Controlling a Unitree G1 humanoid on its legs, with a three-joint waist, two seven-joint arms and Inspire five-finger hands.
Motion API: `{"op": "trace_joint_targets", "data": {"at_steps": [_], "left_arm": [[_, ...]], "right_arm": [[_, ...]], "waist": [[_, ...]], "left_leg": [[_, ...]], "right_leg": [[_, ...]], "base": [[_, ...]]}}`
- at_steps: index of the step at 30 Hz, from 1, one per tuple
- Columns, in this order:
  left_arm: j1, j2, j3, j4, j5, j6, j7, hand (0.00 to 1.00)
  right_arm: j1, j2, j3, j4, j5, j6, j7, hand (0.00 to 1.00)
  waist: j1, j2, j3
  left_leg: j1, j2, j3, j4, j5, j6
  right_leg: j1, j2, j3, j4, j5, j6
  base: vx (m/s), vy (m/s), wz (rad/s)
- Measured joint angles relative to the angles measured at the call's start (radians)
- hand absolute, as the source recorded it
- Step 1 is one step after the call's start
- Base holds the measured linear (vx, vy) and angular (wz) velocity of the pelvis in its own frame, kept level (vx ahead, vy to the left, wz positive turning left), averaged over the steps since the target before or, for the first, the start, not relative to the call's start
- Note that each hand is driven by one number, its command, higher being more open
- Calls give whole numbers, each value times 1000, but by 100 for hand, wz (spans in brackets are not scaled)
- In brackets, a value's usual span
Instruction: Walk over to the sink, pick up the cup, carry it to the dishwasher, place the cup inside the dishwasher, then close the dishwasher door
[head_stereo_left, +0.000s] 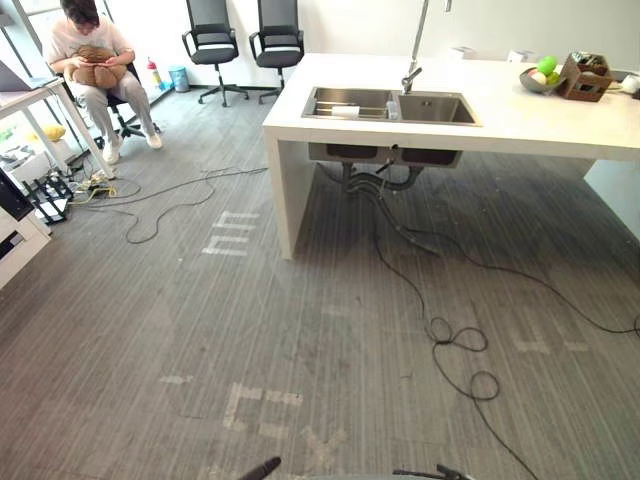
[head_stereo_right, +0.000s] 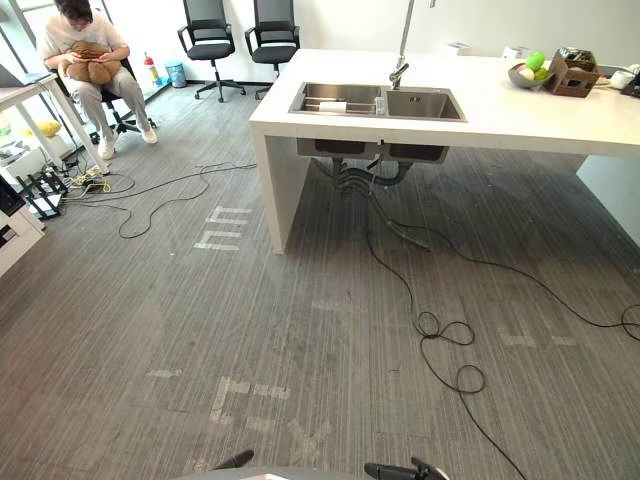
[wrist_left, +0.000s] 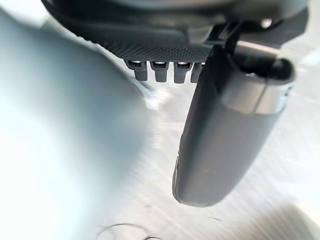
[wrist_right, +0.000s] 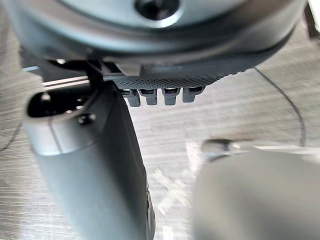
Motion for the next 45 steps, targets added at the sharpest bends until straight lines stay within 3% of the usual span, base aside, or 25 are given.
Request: {"op": "trace_joint_targets", "data": {"at_steps": [2, 6, 11, 14, 26, 34, 36, 38, 40, 42, 44, 45], "left_arm": [[-15, -13, -26, -1, 9, -70, 4, 100], [-11, -15, -43, 4, 13, -134, -8, 100], [-15, -21, -41, 23, 50, -209, -11, 100], [-15, -25, -28, 35, 50, -224, -7, 100], [-11, -37, 41, 54, 6, -197, 104, 100], [-6, -38, 57, 55, -61, -201, 106, 100], [-6, -39, 57, 52, -61, -200, 101, 100], [-6, -35, 56, 51, -85, -195, 100, 100], [-4, -35, 56, 51, -131, -193, 97, 100], [3, -32, 65, 47, -185, -191, 93, 100], [10, -31, 83, 53, -223, -187, 94, 100], [9, -34, 106, 56, -230, -180, 97, 100]], "right_arm": [[-32, 16, 0, 0, -7, -12, -26, 100], [-43, 51, -7, 14, 16, -23, 1, 100], [-32, 59, -76, 44, 20, -146, 87, 100], [-28, 60, -89, 49, 26, -174, 116, 100], [-41, 59, -86, 62, 81, -135, 181, 100], [-41, 58, -32, 28, 104, -118, 181, 100], [-40, 57, -25, 10, 105, -119, 182, 100], [-28, 53, -4, -18, 116, -133, 179, 100], [-30, 48, 15, -32, 115, -156, 167, 100], [-29, 41, 33, -37, 119, -177, 157, 100], [-31, 40, 36, -17, 145, -190, 157, 100], [-35, 39, 36, 2, 169, -194, 159, 100]], "waist": [[0, -2, 15], [0, -3, 22], [-10, -3, 45], [-14, -3, 46], [-25, -9, 51], [-27, -14, 75], [-28, -18, 85], [-29, -21, 97], [-28, -22, 117], [-29, -23, 124], [-30, -25, 125], [-28, -24, 125]], "left_leg": [[-4, 1, -7, 0, 3, -1], [-5, 0, -9, 0, 4, 0], [5, -4, -6, -1, 4, 0], [5, -4, -8, -1, 4, 0], [9, -8, -17, -1, 4, 0], [10, -8, -14, -1, 3, 1], [10, -9, -16, 0, -5, 5], [23, -12, -26, 1, -19, 21], [46, -13, -26, 1, -24, 28], [65, -17, -38, 6, -28, 41], [77, -7, -62, 7, -33, 45], [76, 12, -87, 7, -46, 39]], "right_leg": [[-1, 1, -6, -1, 0, 0], [0, 2, -8, -5, 0, 0], [12, -2, -8, -9, 0, 0], [14, -2, -10, -9, 0, 0], [22, -4, -21, -12, 0, 0], [21, -5, -15, -11, 0, 0], [-2, -12, -20, 46, -30, 19], [-66, -38, -31, 227, -99, 70], [-134, -65, -41, 410, -125, 92], [-191, -96, -77, 548, -148, 68], [-203, -101, -96, 500, -164, 48], [-223, -85, -89, 407, -162, 50]], "base": [[-44, -38, 7], [-11, -20, 4], [-15, -3, 0], [-40, -10, 2], [-25, -11, 2], [-13, -5, -1], [-3, -2, 3], [4, 22, 8], [13, 57, 2], [44, 42, 14], [88, -1, 36], [82, -31, 38]]}}
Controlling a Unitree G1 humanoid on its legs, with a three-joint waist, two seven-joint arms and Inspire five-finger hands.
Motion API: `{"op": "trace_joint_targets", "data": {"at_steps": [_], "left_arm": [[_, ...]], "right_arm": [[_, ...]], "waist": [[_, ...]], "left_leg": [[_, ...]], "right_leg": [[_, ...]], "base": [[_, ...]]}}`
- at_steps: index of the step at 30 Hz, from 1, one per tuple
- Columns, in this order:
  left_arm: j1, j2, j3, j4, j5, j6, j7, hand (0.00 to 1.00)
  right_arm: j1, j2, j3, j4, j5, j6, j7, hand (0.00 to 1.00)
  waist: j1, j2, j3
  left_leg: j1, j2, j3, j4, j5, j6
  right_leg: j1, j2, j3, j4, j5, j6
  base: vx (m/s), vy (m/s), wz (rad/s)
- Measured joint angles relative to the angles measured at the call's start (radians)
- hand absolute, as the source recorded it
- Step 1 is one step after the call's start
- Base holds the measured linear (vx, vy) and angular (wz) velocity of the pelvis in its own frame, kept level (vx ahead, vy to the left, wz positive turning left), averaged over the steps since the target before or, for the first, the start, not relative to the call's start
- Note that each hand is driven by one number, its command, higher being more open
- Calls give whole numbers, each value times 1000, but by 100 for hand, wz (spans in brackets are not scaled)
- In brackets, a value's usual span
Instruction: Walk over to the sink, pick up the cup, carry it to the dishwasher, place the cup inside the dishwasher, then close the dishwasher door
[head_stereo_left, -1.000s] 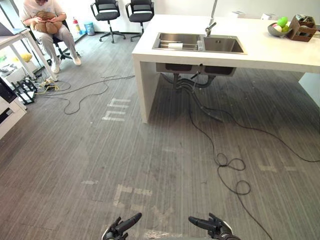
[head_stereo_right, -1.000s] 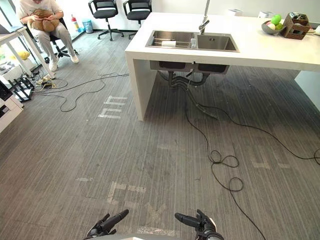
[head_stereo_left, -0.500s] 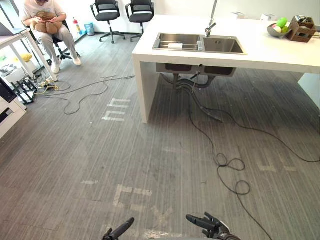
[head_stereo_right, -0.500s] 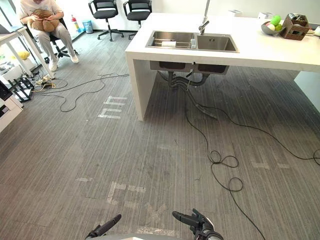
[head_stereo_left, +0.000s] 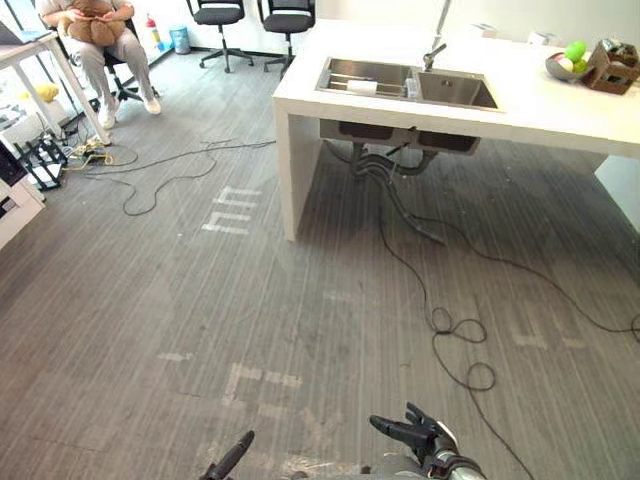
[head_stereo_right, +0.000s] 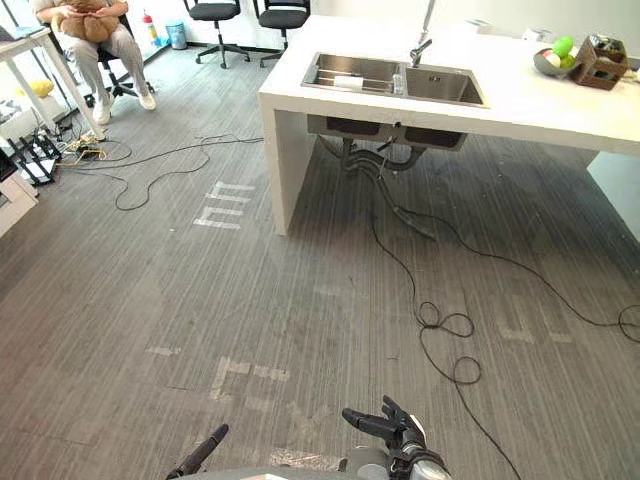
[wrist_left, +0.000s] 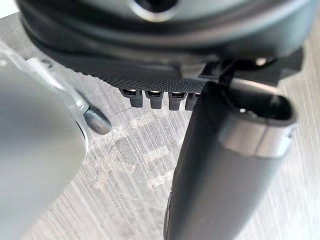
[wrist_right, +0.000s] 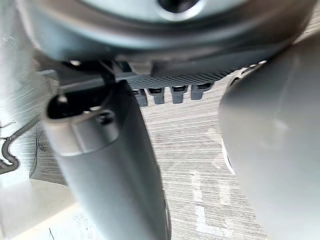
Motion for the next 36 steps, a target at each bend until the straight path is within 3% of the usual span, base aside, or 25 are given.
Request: {"op": "trace_joint_targets", "data": {"at_steps": [3, 4, 6, 7, 9, 10, 11, 13, 15, 16, 17, 19, 20, 23, 24, 25, 26, 27, 28, 30, 32, 36], "left_arm": [[-4, -6, 38, 6, 2, 9, 7, 100], [-3, -12, 62, 6, 3, 16, 18, 100], [-1, -22, 110, 4, 14, 25, 33, 100], [7, -34, 150, -5, 23, 25, 44, 100], [14, -39, 167, -16, 27, 21, 48, 100], [13, -50, 179, -17, 44, 16, 50, 100], [9, -73, 195, -16, 44, 13, 52, 100], [2, -75, 207, -14, 48, 19, 50, 100], [2, -81, 234, -14, 70, 19, 48, 100], [5, -86, 249, -15, 85, 13, 48, 100], [9, -91, 252, -19, 91, 9, 44, 100], [17, -90, 247, -25, 102, 9, 33, 100], [21, -90, 240, -41, 104, 9, 24, 100], [10, -95, 221, -59, 102, -4, 22, 100], [5, -96, 212, -60, 85, -3, 22, 100], [6, -97, 192, -62, 75, -2, 22, 100], [6, -97, 188, -64, 72, -3, 22, 100], [11, -96, 184, -78, 72, -2, 22, 100], [21, -96, 181, -95, 81, -12, 18, 100], [15, -97, 147, -134, 102, -57, 13, 100], [3, -97, 128, -149, 160, -124, -2, 100], [6, -90, 53, -157, 157, -205, -4, 100]], "right_arm": [[-4, -1, -3, 9, 53, 0, 3, 100], [-4, 0, -4, 7, 81, 4, 5, 100], [9, 0, -4, -7, 112, 14, 5, 100], [19, 3, -4, -23, 122, 22, 6, 100], [29, 4, -4, -27, 123, 24, 4, 100], [31, -3, -6, -27, 129, 33, 4, 100], [24, -16, -8, -26, 142, 43, 5, 100], [2, -19, -16, -11, 145, 58, 1, 100], [5, -20, -30, -1, 161, 78, -6, 100], [8, -24, -29, -3, 167, 88, -11, 100], [8, -28, -25, -1, 171, 94, -13, 100], [10, -24, -20, 0, 170, 96, -12, 100], [14, -23, -20, 1, 169, 96, -12, 100], [-18, -25, -63, 34, 169, 95, -2, 100], [-16, -17, -108, 36, 170, 76, 25, 100], [1, -2, -136, 12, 171, 70, 50, 100], [18, 2, -141, -1, 168, 61, 60, 100], [46, 14, -142, -18, 160, 40, 70, 100], [83, 33, -129, -41, 159, 17, 72, 100], [91, 31, -73, -67, 155, -7, 67, 100], [80, 29, -15, -72, 138, 20, 42, 100], [28, 54, 25, -89, 128, 71, 17, 100]], "waist": [[1, 1, 1], [2, 3, 4], [4, 2, 5], [7, -2, 5], [9, -11, -4], [9, -1, -9], [2, 28, -27], [2, 36, -33], [2, 42, -33], [2, 47, -33], [5, 58, -21], [13, 51, -3], [25, 47, 2], [44, 41, 23], [48, 41, 23], [50, 41, 25], [51, 42, 24], [58, 35, 27], [70, 34, 25], [65, 21, 28], [80, 10, 31], [90, 1, 11]], "left_leg": [[-3, 36, -38, 8, -23, -8], [-2, 56, -57, 29, -47, -20], [6, 73, -82, 91, -100, -40], [30, 75, -93, 146, -155, -68], [56, 69, -99, 179, -214, -87], [72, 89, -102, 194, -258, -109], [86, 132, -100, 192, -288, -112], [86, 164, -99, 256, -287, -122], [-16, 188, -107, 565, -263, -153], [-139, 211, -119, 866, -204, -206], [-235, 254, -90, 1112, -204, -206], [-317, 277, -52, 1261, -214, -189], [-377, 263, -28, 1262, -221, -180], [-476, 211, 91, 1028, -258, -132], [-493, 180, 156, 815, -245, -120], [-492, 150, 216, 593, -178, -95], [-488, 138, 240, 481, -129, -85], [-471, 123, 261, 399, -3, -62], [-431, 94, 280, 349, 64, 0], [-434, 65, 281, 355, 23, 32], [-418, 50, 284, 410, -29, 56], [-364, 30, 293, 418, -83, 56]], "right_leg": [[-56, 30, 52, -114, 51, 7], [-91, 36, 80, -155, 99, 7], [-113, 31, 107, -191, 151, 7], [-109, 10, 111, -196, 185, -6], [-106, -11, 109, -179, 206, -21], [-130, -9, 100, -101, 262, -25], [-161, 25, 83, -15, 179, -44], [-170, 60, 73, 57, 94, -69], [-102, 91, 70, 40, 44, -87], [-27, 124, 70, -17, 37, -99], [71, 159, 75, -90, 46, -123], [192, 181, 89, -170, 48, -137], [264, 182, 107, -220, 47, -140], [348, 154, 166, -287, 46, -138], [363, 131, 170, -300, 39, -124], [386, 110, 171, -314, 22, -110], [401, 103, 174, -323, 12, -110], [426, 86, 182, -331, -4, -109], [445, 72, 187, -331, -9, -104], [429, 45, 199, -322, 13, -94], [444, 23, 236, -287, 21, -80], [452, 2, 265, -229, 62, -59]], "base": [[131, -74, 44], [244, -134, 52], [335, -187, 50], [458, -265, 33], [383, -228, 18], [477, -326, 4], [477, -326, 1], [542, -354, -9], [546, -353, -8], [520, -267, -8], [521, -239, -14], [453, -155, -22], [575, -133, -53], [459, -4, -60], [554, 113, -61], [483, 124, -54], [497, 141, -43], [424, 154, -40], [506, 205, -27], [469, 243, 2], [467, 267, 11], [266, 122, -4]]}}
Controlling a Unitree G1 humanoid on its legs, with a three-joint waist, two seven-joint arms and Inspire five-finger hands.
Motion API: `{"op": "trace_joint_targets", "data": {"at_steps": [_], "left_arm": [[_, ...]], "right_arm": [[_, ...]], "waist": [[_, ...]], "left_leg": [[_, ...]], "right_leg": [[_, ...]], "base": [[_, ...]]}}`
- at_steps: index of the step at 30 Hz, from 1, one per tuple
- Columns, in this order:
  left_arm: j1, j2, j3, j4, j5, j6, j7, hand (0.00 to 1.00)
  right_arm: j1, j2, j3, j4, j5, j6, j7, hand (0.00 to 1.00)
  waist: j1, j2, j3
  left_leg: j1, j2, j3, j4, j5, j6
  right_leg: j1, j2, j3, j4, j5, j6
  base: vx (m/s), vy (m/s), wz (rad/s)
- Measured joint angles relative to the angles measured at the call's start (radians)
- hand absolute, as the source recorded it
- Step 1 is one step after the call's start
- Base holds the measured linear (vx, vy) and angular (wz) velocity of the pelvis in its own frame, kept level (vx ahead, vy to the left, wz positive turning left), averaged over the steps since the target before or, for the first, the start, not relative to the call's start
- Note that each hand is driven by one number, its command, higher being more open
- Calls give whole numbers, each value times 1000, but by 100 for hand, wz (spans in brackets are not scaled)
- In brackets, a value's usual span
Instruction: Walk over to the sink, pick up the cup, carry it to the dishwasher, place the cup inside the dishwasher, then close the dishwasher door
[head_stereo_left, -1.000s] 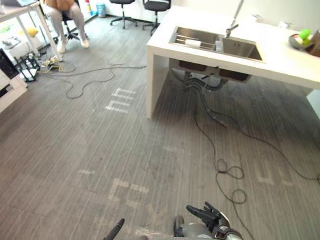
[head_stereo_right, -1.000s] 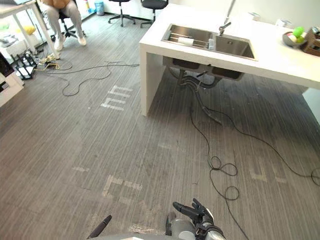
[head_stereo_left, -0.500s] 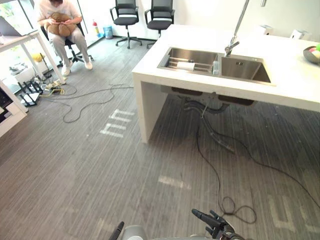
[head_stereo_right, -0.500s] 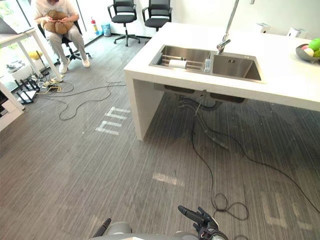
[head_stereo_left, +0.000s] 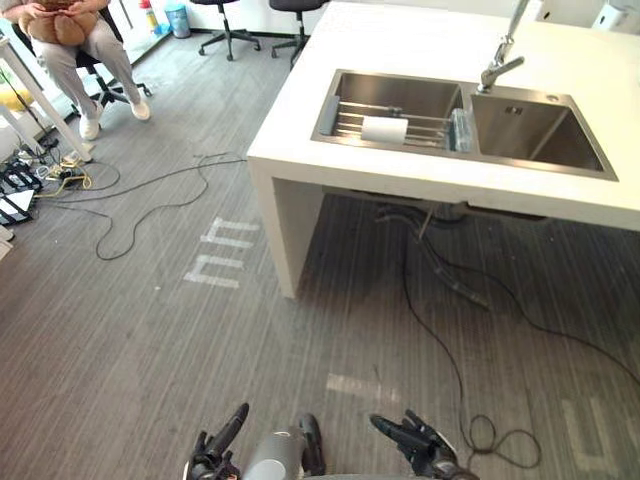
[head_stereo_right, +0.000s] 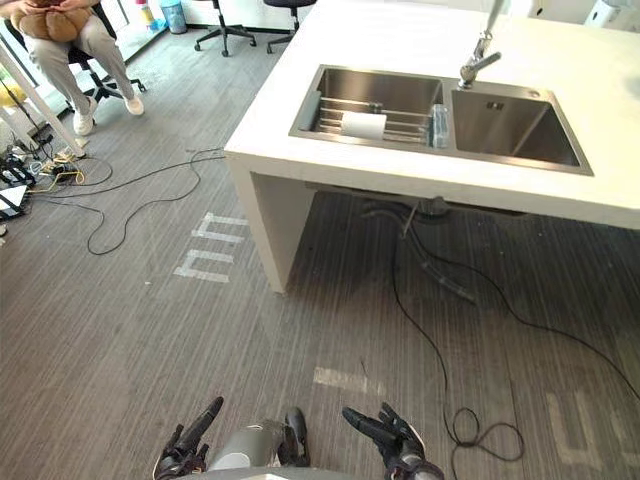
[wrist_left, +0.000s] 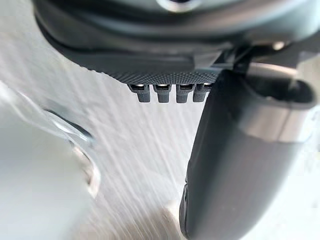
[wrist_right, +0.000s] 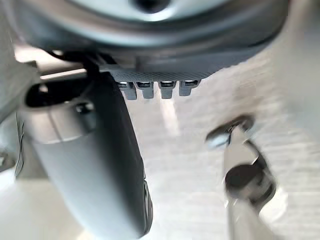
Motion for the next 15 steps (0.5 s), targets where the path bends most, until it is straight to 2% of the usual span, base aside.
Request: {"op": "trace_joint_targets", "data": {"at_steps": [1, 3, 4, 5, 6, 7, 8, 9, 10, 11, 12, 13, 14, 15], "left_arm": [[3, 10, -17, 3, 2, -24, 0, 100], [17, 16, -60, 3, 60, -72, 32, 100], [20, 18, -83, -4, 94, -91, 51, 100], [22, 21, -118, -29, 151, -113, 93, 100], [24, 22, -127, -47, 174, -117, 112, 100], [24, 21, -138, -76, 207, -121, 142, 100], [24, 16, -153, -136, 265, -122, 200, 100], [23, 15, -174, -225, 310, -125, 275, 100], [21, 17, -182, -271, 318, -126, 303, 100], [6, 19, -183, -365, 319, -125, 365, 100], [-27, 17, -181, -457, 319, -125, 424, 100], [-44, 18, -179, -510, 319, -126, 448, 100], [-70, 22, -177, -619, 327, -126, 481, 100], [-81, 25, -178, -670, 343, -129, 492, 100]], "right_arm": [[1, 11, -12, 9, -9, 15, -2, 100], [-1, -1, -43, 24, -10, 38, -6, 100], [-1, -13, -50, 26, -10, 45, -8, 100], [-2, -31, -51, 32, -6, 51, -16, 100], [-6, -39, -49, 27, -6, 50, -22, 100], [-13, -47, -48, 14, -5, 48, -23, 100], [-22, -59, -47, -1, -3, 46, -24, 100], [-32, -65, -46, -9, 13, 42, -23, 100], [-38, -65, -46, -12, 15, 39, -23, 100], [-51, -66, -47, -9, 22, 35, -23, 100], [-58, -65, -48, 4, 32, 31, -23, 100], [-60, -63, -48, 12, 32, 29, -23, 100], [-62, -60, -48, 21, 34, 29, -26, 100], [-62, -56, -48, 25, 35, 30, -27, 100]], "waist": [[-2, -13, -19], [-6, -14, -47], [-9, -11, -50], [-15, -10, -49], [-20, -15, -49], [-30, -19, -48], [-41, -19, -47], [-53, -18, -47], [-61, -18, -47], [-74, -14, -44], [-80, -11, -42], [-80, -11, -42], [-79, -4, -35], [-77, -2, -29]], "left_leg": [[31, -19, -4, -33, -8, -2], [103, -49, -13, -109, -19, -10], [148, -61, -15, -147, -16, -14], [202, -75, -18, -191, -15, -16], [221, -82, -15, -204, -12, -20], [252, -91, -13, -227, -14, -18], [288, -92, -11, -257, -16, -20], [313, -85, -9, -279, -16, -23], [321, -80, -11, -285, -16, -26], [336, -64, -15, -280, -14, -25], [340, -44, -36, -267, -20, -34], [339, -34, -51, -259, -22, -38], [347, -10, -73, -248, -38, -65], [359, -2, -84, -246, -46, -78]], "right_leg": [[-20, -8, 10, 73, 0, 1], [-124, -19, 13, 341, 23, 76], [-189, -29, 16, 498, 91, 192], [-305, -63, 6, 744, 186, 234], [-361, -94, -24, 838, 193, 217], [-429, -148, -77, 940, 187, 168], [-505, -196, -134, 1014, 157, 107], [-570, -207, -171, 1012, 113, 56], [-593, -208, -189, 991, 95, 45], [-623, -204, -238, 900, 48, 46], [-619, -185, -301, 740, 13, 39], [-611, -170, -334, 630, 8, 37], [-582, -127, -379, 403, 17, 34], [-566, -103, -386, 294, 27, 31]], "base": [[162, 77, 10], [159, 87, 13], [190, 111, 12], [216, 138, 7], [188, 114, -2], [195, 110, -11], [223, 92, -11], [220, 75, -7], [246, 26, 0], [278, -32, 9], [291, -64, 13], [295, -118, 18], [307, -162, 15], [376, -212, 18]]}}
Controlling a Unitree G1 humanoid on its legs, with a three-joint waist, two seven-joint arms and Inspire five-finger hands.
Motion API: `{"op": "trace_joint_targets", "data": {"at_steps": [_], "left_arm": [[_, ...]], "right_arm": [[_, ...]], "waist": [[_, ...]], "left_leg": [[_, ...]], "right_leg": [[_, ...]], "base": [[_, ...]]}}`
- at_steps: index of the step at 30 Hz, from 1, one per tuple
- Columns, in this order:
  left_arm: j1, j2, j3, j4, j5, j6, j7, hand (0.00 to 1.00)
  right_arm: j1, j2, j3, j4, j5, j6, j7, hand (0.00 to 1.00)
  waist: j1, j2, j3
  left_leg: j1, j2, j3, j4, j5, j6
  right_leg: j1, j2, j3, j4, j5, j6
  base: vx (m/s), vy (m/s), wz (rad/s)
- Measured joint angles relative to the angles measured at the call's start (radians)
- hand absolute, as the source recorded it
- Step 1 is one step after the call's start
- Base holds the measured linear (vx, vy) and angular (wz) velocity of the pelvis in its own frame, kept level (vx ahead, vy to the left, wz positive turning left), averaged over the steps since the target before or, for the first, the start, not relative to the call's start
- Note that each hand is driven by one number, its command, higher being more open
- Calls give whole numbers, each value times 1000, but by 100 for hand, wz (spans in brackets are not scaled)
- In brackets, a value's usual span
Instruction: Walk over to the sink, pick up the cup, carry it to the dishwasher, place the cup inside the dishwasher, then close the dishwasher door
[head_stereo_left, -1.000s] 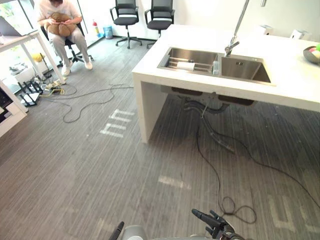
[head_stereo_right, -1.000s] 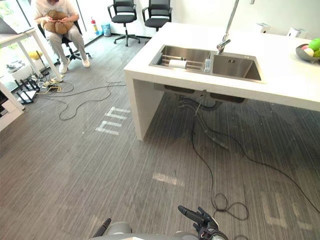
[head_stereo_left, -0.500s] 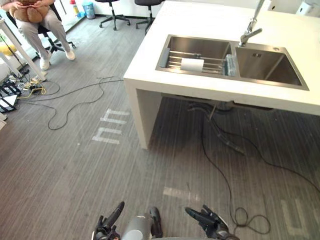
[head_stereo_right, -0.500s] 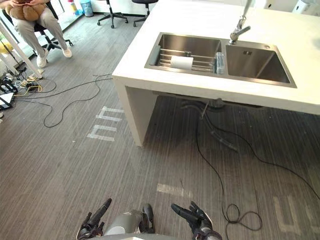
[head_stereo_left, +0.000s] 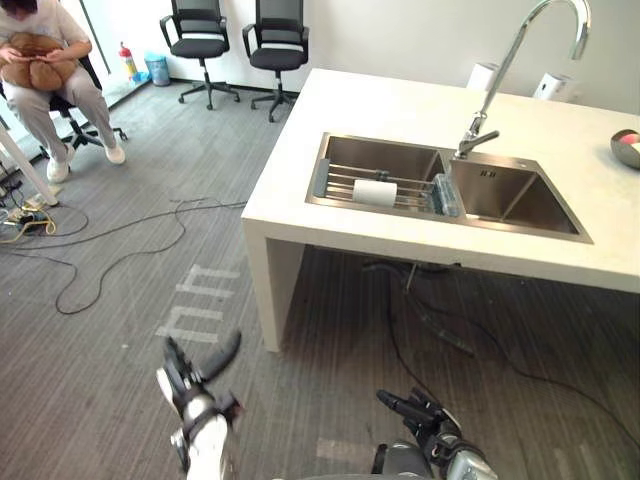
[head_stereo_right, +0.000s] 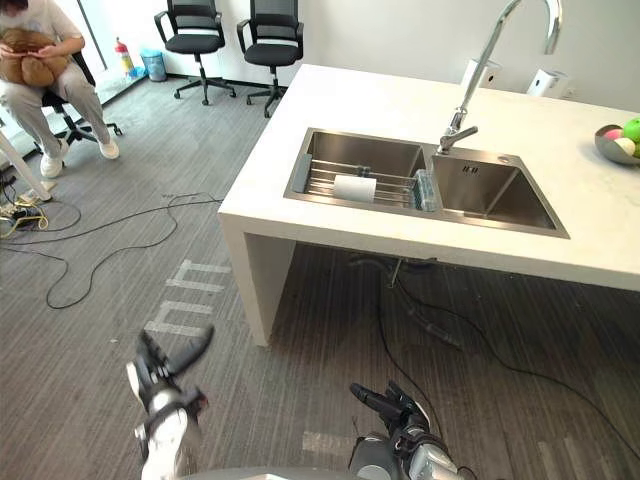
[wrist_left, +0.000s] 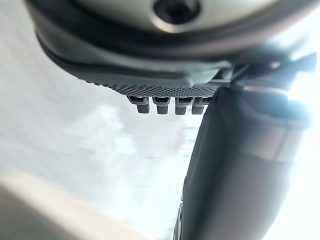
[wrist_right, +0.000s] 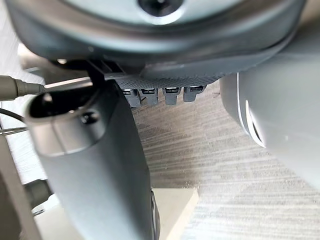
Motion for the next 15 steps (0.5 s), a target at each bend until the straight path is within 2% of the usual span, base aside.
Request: {"op": "trace_joint_targets", "data": {"at_steps": [1, 2, 3, 4, 5, 6, 7, 8, 9, 10, 12, 13, 14, 15], "left_arm": [[-14, 12, -4, -89, 35, -6, 11, 100], [-21, 28, -12, -174, 68, -14, 12, 100], [-21, 38, -20, -210, 79, -23, 12, 100], [-20, 51, -37, -260, 106, -42, 9, 100], [-12, 47, -49, -295, 131, -58, 2, 100], [-9, 30, -54, -306, 143, -68, -3, 100], [-5, 9, -69, -342, 151, -82, -8, 100], [-12, 7, -86, -376, 153, -89, -18, 100], [-11, 6, -90, -388, 154, -89, -26, 100], [-4, 1, -100, -407, 154, -89, -29, 100], [18, -10, -118, -450, 154, -90, -29, 100], [31, -10, -132, -478, 154, -90, -30, 100], [42, -11, -142, -505, 154, -90, -35, 100], [61, -19, -148, -542, 154, -89, -46, 100]], "right_arm": [[5, 6, 1, -4, 6, 2, -5, 100], [12, 6, 9, -19, 9, 9, -7, 100], [16, 4, 19, -27, 9, 12, -7, 100], [27, 3, 24, -39, 6, 16, -7, 100], [43, 0, 25, -52, 5, 23, -3, 100], [49, -10, 25, -62, 5, 24, -1, 100], [50, -22, 25, -73, 5, 37, 2, 100], [46, -21, 25, -76, 4, 43, 3, 100], [46, -18, 25, -76, 2, 45, 3, 100], [46, -17, 25, -76, -7, 51, 4, 100], [44, -17, 25, -68, -28, 61, 4, 100], [44, -17, 25, -61, -35, 66, 4, 100], [43, -18, 21, -58, -40, 77, 5, 100], [46, -26, 28, -59, -43, 101, 8, 100]], "waist": [[0, 3, 3], [0, 5, 5], [1, 3, 6], [7, -1, 14], [9, 9, 9], [10, 31, 7], [11, 64, -4], [15, 65, -4], [15, 60, -2], [13, 61, -4], [13, 66, -11], [15, 67, -13], [17, 70, -12], [19, 76, -8]], "left_leg": [[22, 13, -12, 0, -18, -26], [44, 23, -13, 8, -47, -35], [54, 25, -16, 18, -70, -42], [84, 29, -20, 48, -113, -66], [110, 52, -29, 77, -153, -99], [116, 78, -32, 84, -167, -113], [117, 118, -32, 86, -171, -131], [120, 133, -33, 85, -137, -144], [128, 139, -33, 85, -120, -153], [139, 151, -40, 107, -96, -177], [106, 182, -68, 229, -81, -186], [55, 203, -94, 345, -67, -194], [-13, 229, -120, 493, -32, -190], [-118, 276, -138, 710, 76, -180]], "right_leg": [[17, 38, 12, -188, 48, 3], [24, 60, 54, -321, 106, 7], [25, 63, 80, -358, 129, 10], [38, 59, 122, -376, 197, 6], [59, 74, 127, -347, 293, -30], [58, 95, 119, -326, 289, -54], [46, 127, 103, -295, 241, -70], [31, 136, 99, -251, 198, -83], [30, 140, 99, -232, 183, -83], [37, 154, 101, -205, 145, -90], [64, 189, 109, -218, 115, -99], [85, 209, 115, -245, 111, -103], [113, 233, 122, -281, 104, -113], [157, 267, 133, -323, 100, -121]], "base": [[321, -191, 18], [322, -212, 19], [337, -260, 16], [434, -372, 16], [379, -357, 16], [391, -347, 14], [374, -309, 5], [363, -291, -3], [337, -300, -12], [383, -325, -24], [313, -245, -29], [252, -155, -27], [370, -217, -33], [378, -182, -37]]}}
